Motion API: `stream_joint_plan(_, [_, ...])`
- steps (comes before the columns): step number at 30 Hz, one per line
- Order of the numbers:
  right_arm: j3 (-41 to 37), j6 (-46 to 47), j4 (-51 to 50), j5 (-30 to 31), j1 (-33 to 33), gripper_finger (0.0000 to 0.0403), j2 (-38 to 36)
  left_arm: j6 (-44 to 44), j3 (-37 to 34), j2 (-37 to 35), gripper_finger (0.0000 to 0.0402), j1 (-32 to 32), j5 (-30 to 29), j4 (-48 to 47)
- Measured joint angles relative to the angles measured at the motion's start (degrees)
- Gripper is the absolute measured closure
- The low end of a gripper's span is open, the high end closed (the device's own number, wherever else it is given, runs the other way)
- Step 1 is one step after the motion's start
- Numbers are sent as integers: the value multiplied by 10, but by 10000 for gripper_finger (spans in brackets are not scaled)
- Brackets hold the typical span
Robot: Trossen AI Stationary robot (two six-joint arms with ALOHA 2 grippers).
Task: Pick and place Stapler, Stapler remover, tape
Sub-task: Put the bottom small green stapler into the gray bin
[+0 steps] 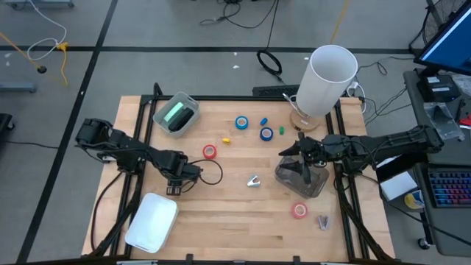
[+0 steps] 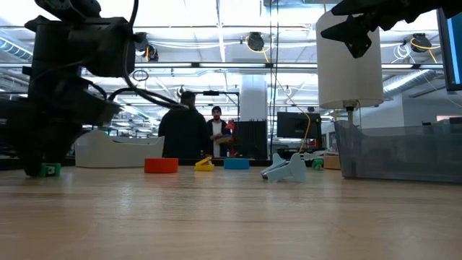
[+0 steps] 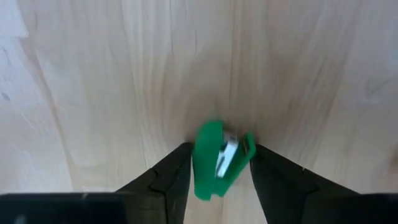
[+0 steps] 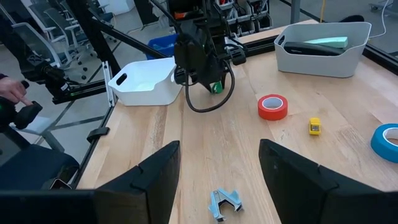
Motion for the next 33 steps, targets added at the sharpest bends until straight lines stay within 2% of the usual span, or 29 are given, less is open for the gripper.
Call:
stream_joint_plan(7, [0, 0, 0, 0, 0, 193, 0, 4, 0, -7, 241, 0, -4, 15])
stream_joint_plan(19, [0, 0, 0, 0, 0, 193, 0, -17, 0, -7, 340, 0, -10, 8])
stream_joint_plan(27, [0, -2, -1, 0, 0, 193, 0, -45, 10, -5, 327, 16, -5, 1])
stream_joint_plan(33, [0, -2, -1, 0, 0, 193, 0, -13, 36, -5, 342, 45, -30, 3])
